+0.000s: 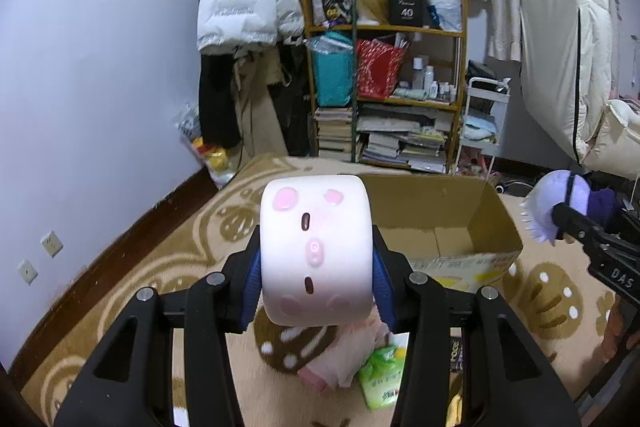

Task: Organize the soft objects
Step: 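Lift the pink plush with the left tool while the right tool carries the doll toward the box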

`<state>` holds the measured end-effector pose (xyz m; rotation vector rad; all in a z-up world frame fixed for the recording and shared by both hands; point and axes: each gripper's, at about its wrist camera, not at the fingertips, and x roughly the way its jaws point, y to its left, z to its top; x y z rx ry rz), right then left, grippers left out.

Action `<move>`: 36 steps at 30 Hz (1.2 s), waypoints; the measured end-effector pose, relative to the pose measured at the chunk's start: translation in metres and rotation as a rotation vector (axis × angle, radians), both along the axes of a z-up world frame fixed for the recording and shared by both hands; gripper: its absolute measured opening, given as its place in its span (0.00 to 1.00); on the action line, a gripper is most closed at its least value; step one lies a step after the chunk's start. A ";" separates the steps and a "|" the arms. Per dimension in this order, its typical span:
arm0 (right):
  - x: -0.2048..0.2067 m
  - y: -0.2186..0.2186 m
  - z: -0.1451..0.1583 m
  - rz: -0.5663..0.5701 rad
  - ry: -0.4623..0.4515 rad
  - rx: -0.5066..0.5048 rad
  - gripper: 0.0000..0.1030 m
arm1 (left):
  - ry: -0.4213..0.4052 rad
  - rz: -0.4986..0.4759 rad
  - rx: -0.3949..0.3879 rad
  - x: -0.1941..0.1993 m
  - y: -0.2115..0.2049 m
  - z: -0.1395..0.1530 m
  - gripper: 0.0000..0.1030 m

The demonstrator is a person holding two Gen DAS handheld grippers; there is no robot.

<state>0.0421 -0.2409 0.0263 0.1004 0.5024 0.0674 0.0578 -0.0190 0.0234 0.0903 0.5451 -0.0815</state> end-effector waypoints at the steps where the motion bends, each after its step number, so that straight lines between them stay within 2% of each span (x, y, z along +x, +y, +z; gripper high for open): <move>1: 0.002 -0.001 0.001 0.001 -0.002 -0.001 0.70 | -0.009 -0.007 0.006 0.002 -0.003 0.003 0.44; 7: 0.015 -0.001 0.005 0.008 -0.017 -0.016 0.70 | -0.035 -0.031 0.021 0.023 -0.015 0.011 0.44; 12: 0.029 0.001 0.007 0.004 -0.023 -0.034 0.70 | -0.033 -0.051 0.037 0.041 -0.025 0.006 0.44; 27: 0.069 0.004 -0.008 -0.040 0.007 -0.120 0.70 | 0.047 -0.090 0.028 0.088 -0.040 -0.034 0.44; 36: 0.090 0.001 -0.025 -0.036 0.040 -0.117 0.70 | 0.082 -0.100 0.020 0.102 -0.043 -0.054 0.44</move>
